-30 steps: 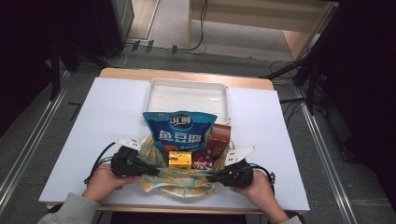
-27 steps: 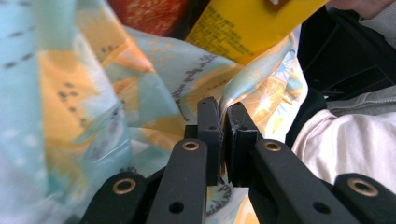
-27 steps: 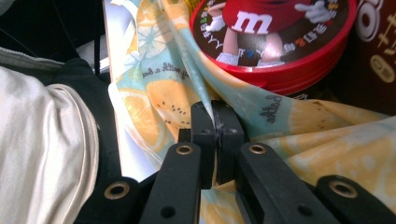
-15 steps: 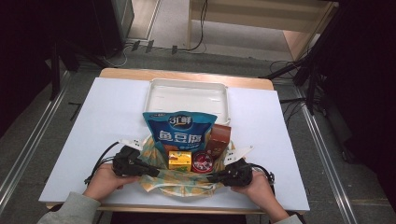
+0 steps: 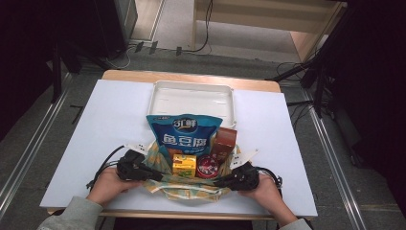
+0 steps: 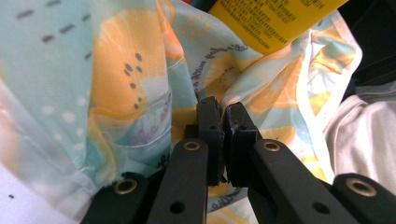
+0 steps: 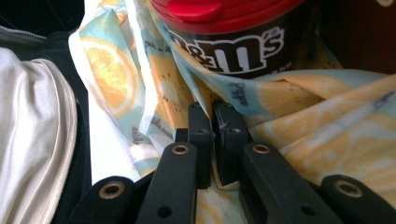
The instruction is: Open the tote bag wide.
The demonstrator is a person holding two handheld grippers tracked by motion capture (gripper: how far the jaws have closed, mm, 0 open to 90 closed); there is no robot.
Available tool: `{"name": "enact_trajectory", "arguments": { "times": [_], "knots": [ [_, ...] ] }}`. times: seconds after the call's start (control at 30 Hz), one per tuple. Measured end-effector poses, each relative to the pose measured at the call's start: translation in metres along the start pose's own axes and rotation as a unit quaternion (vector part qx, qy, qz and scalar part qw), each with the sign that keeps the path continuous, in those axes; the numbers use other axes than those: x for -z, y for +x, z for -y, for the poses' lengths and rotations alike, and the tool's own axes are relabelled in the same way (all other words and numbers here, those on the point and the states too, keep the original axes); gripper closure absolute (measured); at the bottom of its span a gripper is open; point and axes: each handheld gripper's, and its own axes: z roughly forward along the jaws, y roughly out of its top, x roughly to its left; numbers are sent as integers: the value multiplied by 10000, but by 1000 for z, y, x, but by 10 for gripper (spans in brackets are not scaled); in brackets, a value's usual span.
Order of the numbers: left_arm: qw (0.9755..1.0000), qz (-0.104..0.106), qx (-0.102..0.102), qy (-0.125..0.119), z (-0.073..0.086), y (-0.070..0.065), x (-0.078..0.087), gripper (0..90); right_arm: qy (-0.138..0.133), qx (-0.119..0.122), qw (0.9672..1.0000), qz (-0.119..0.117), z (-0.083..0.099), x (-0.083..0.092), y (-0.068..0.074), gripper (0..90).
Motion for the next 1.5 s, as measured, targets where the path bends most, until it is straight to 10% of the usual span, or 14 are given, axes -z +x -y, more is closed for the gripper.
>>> {"name": "enact_trajectory", "arguments": {
  "times": [0.63, 1.03, 1.5],
  "knots": [
    [9998, -17, 210, -29, 3, 1, 5, 839, 3, -187, 9998, 36, 3, 6, -2, 820],
    [9994, 42, -19, -330, 0, -14, 27, 679, -252, -102, 9996, 45, 0, 26, 10, 653],
    [9974, -281, -125, -656, -15, -20, 53, 707, -690, -237, 9970, 263, -4, 58, 17, 713]
  ]
}}
